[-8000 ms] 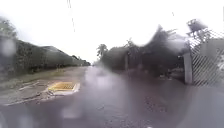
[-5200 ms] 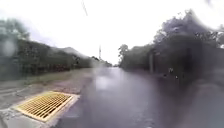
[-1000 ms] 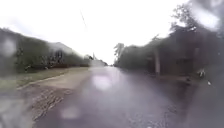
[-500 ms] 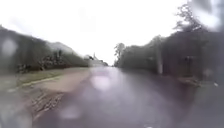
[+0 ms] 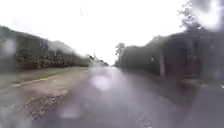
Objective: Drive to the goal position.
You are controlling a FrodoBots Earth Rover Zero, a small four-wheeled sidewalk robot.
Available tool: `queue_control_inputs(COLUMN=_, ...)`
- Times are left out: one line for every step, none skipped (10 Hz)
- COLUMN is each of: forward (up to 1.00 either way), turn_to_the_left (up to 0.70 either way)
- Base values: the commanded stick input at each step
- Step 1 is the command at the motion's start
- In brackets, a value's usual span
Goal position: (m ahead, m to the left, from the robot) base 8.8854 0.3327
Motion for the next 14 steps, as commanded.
queue_control_inputs(forward=0.70, turn_to_the_left=0.00)
queue_control_inputs(forward=0.70, turn_to_the_left=0.00)
queue_control_inputs(forward=0.70, turn_to_the_left=0.00)
queue_control_inputs(forward=0.70, turn_to_the_left=0.02)
queue_control_inputs(forward=0.70, turn_to_the_left=0.29)
queue_control_inputs(forward=0.70, turn_to_the_left=0.35)
queue_control_inputs(forward=0.70, turn_to_the_left=0.35)
queue_control_inputs(forward=0.70, turn_to_the_left=0.35)
queue_control_inputs(forward=0.70, turn_to_the_left=0.15)
queue_control_inputs(forward=0.70, turn_to_the_left=0.00)
queue_control_inputs(forward=0.70, turn_to_the_left=0.00)
queue_control_inputs(forward=0.70, turn_to_the_left=0.00)
queue_control_inputs(forward=0.70, turn_to_the_left=0.00)
queue_control_inputs(forward=0.70, turn_to_the_left=0.00)
